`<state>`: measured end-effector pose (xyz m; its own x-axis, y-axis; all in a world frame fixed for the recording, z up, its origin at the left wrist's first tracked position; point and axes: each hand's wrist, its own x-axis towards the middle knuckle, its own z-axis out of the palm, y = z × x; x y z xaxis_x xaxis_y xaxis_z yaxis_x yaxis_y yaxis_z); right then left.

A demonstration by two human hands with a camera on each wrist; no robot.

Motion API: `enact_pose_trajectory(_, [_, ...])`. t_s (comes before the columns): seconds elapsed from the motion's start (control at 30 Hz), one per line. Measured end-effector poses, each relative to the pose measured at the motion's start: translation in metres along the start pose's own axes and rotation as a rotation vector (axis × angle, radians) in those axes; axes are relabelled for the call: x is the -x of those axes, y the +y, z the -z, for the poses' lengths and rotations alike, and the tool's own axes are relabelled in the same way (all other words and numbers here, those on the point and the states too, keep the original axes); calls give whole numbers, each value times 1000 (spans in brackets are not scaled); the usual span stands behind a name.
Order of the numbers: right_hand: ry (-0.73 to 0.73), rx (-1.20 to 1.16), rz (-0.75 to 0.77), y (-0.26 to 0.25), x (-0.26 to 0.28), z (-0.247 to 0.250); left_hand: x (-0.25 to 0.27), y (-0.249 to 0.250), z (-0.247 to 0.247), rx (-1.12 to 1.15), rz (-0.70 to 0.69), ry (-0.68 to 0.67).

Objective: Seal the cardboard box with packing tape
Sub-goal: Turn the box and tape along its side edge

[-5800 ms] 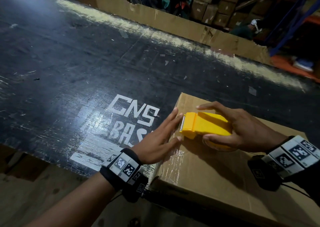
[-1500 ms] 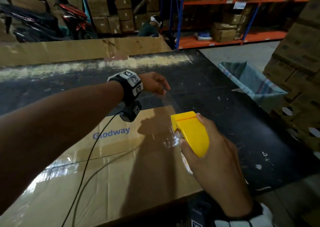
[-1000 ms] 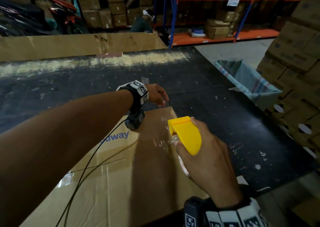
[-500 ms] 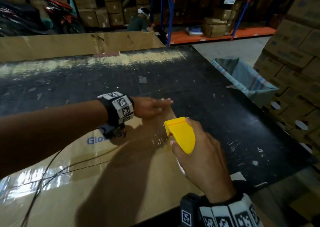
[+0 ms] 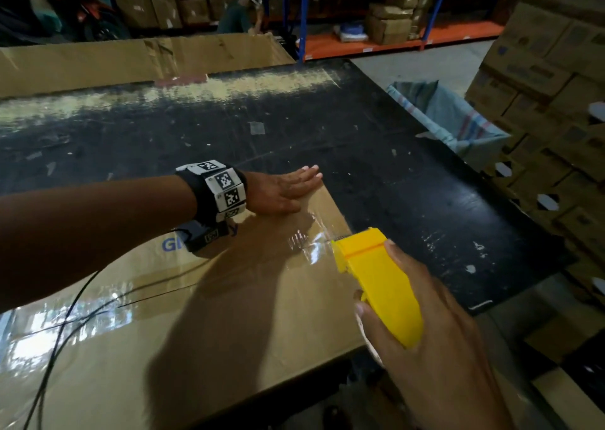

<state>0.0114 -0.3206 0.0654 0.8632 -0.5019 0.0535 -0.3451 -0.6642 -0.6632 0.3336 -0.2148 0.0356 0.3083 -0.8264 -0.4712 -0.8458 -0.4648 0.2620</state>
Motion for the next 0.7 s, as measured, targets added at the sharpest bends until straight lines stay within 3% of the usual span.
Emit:
enact_pose_trajectory(0.3, [-3, 81, -61, -9, 0, 0, 5, 14, -3, -175, 12, 28])
enact_pose_trajectory(0.43, [30, 71, -54, -9, -1, -3, 17, 49, -19, -340, -169, 45])
enact_pose_trajectory(0.5, [18, 103, -50, -8, -3, -4, 21, 66, -33, -295, -253, 20])
enact_pose_trajectory(0.7, [-27, 137, -41, -10, -8, 1, 17, 67, -41, -263, -217, 24])
